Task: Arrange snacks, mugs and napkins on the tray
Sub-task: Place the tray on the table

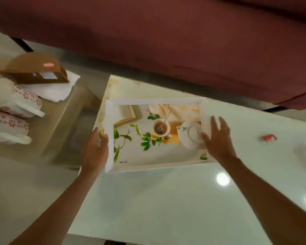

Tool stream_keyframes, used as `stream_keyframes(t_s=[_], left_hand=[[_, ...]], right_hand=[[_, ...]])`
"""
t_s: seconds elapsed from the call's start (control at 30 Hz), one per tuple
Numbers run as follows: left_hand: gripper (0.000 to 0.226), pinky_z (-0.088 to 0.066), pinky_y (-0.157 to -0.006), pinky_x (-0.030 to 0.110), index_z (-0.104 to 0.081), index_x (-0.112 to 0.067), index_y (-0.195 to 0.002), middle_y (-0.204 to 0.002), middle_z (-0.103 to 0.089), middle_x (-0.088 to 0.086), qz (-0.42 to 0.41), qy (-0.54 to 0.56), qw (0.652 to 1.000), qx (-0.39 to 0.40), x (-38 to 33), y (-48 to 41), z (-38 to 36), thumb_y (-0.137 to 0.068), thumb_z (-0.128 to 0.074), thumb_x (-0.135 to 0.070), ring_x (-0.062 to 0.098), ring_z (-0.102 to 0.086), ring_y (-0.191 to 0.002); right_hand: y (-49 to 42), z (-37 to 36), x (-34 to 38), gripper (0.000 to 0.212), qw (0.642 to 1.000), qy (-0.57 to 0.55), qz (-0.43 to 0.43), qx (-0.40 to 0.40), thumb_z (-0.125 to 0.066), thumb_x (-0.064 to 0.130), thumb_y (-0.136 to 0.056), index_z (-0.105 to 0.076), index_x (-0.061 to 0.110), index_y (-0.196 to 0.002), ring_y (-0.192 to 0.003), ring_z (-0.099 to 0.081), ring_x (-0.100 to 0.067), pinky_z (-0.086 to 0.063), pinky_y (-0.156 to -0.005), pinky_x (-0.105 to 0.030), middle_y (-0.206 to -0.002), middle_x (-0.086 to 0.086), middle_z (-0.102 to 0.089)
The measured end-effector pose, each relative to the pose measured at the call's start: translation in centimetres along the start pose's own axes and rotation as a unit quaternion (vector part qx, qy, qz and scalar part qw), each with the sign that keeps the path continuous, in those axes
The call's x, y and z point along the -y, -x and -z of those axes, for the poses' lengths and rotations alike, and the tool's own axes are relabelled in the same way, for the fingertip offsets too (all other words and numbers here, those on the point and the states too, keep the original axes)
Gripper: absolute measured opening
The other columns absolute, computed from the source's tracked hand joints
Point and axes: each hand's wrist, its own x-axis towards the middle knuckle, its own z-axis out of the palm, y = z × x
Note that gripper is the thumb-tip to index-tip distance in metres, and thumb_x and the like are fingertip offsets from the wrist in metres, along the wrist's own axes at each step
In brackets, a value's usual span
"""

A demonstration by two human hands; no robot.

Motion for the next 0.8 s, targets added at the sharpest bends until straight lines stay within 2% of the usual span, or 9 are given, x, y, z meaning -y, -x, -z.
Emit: stream_keyframes(t_s=[0.07,0.13,0.2,0.27,0.33,0.43,0.5,0.6,0.8], left_hand=[[0.036,-0.054,-0.091,0.046,-0.057,-0.008,-0.133,-0.123,-0.064,0.012,0.017,0.023,0.999,-0.018,0.4,-0.9,-0.5,-0.102,-0.049,-0.024,0.029,-0.061,-0.11],[0.029,-0.055,-0.088,0.045,-0.063,-0.008,-0.123,-0.111,-0.065,0.008,0.032,0.041,0.998,-0.03,0.2,-1.3,-0.6,-0.1,-0.051,-0.022,0.03,-0.063,-0.104],[0.027,-0.054,-0.085,0.042,-0.065,-0.008,-0.12,-0.107,-0.067,0.009,0.066,0.093,0.993,-0.028,0.5,-1.8,-0.7,-0.1,-0.052,-0.022,0.028,-0.064,-0.1],[0.025,-0.054,-0.077,0.034,-0.067,-0.009,-0.117,-0.104,-0.068,0.009,0.09,0.125,0.988,-0.023,0.3,-2.4,-0.6,-0.101,-0.053,-0.021,0.022,-0.063,-0.091],[0.022,-0.05,-0.068,0.027,-0.068,-0.012,-0.115,-0.092,-0.067,0.001,0.115,0.146,0.982,-0.018,0.3,-3.2,-0.7,-0.101,-0.053,-0.019,0.013,-0.06,-0.079],[0.022,-0.05,-0.073,0.027,-0.069,-0.012,-0.118,-0.094,-0.067,0.001,0.134,0.143,0.98,-0.022,0.0,-3.9,-0.7,-0.099,-0.058,-0.015,0.008,-0.059,-0.076],[0.023,-0.051,-0.078,0.03,-0.069,-0.011,-0.119,-0.098,-0.067,0.002,0.131,0.143,0.981,-0.028,0.0,-4.0,-0.5,-0.098,-0.06,-0.014,0.009,-0.06,-0.077],[0.025,-0.052,-0.079,0.03,-0.069,-0.012,-0.121,-0.101,-0.067,0.001,0.125,0.124,0.984,-0.026,-0.1,-4.0,0.0,-0.098,-0.061,-0.017,0.014,-0.062,-0.085],[0.026,-0.049,-0.068,0.019,-0.07,-0.011,-0.122,-0.089,-0.065,-0.01,0.1,0.11,0.989,-0.007,-0.8,-4.3,1.0,-0.097,-0.062,-0.012,-0.002,-0.058,-0.076]], right_hand=[[-1.5,-0.1,-0.6,0.06,0.996,-0.067,-0.038,-0.047,-0.06,0.024,-0.096,-0.04,-0.004,-0.145,-0.134,-0.037,-0.044,-0.031,-0.111,-0.049,-0.145,-0.031,-0.04],[-2.7,0.6,-0.8,0.049,0.994,-0.076,-0.063,-0.052,-0.059,0.024,-0.097,-0.051,-0.004,-0.136,-0.126,-0.049,-0.042,-0.035,-0.107,-0.045,-0.133,-0.029,-0.055],[-3.4,0.6,-0.9,0.04,0.993,-0.091,-0.061,-0.049,-0.055,0.026,-0.099,-0.06,0.0,-0.129,-0.118,-0.056,-0.04,-0.04,-0.104,-0.043,-0.125,-0.023,-0.064],[-3.8,1.0,-0.8,0.036,0.985,-0.141,-0.089,-0.045,-0.053,0.029,-0.1,-0.064,0.005,-0.125,-0.115,-0.06,-0.035,-0.043,-0.101,-0.041,-0.124,-0.016,-0.067],[-4.3,1.4,-1.4,0.035,0.97,-0.2,-0.135,-0.022,-0.055,0.031,-0.099,-0.066,0.01,-0.123,-0.111,-0.061,-0.032,-0.047,-0.094,-0.038,-0.123,-0.011,-0.067],[-4.7,1.6,-1.9,0.036,0.946,-0.264,-0.185,0.027,-0.059,0.036,-0.096,-0.067,0.013,-0.122,-0.105,-0.063,-0.03,-0.053,-0.091,-0.04,-0.121,-0.009,-0.067],[-4.3,1.5,-2.1,0.035,0.938,-0.283,-0.198,0.031,-0.061,0.035,-0.095,-0.067,0.012,-0.121,-0.104,-0.064,-0.031,-0.053,-0.095,-0.047,-0.119,-0.008,-0.067],[-2.6,1.3,-2.6,0.032,0.925,-0.314,-0.212,0.031,-0.063,0.032,-0.094,-0.068,0.011,-0.118,-0.099,-0.066,-0.03,-0.054,-0.094,-0.049,-0.113,-0.009,-0.068],[2.4,0.4,-3.6,0.021,0.895,-0.376,-0.234,0.051,-0.064,0.022,-0.094,-0.069,0.01,-0.111,-0.095,-0.069,-0.031,-0.056,-0.09,-0.048,-0.102,-0.009,-0.071]])
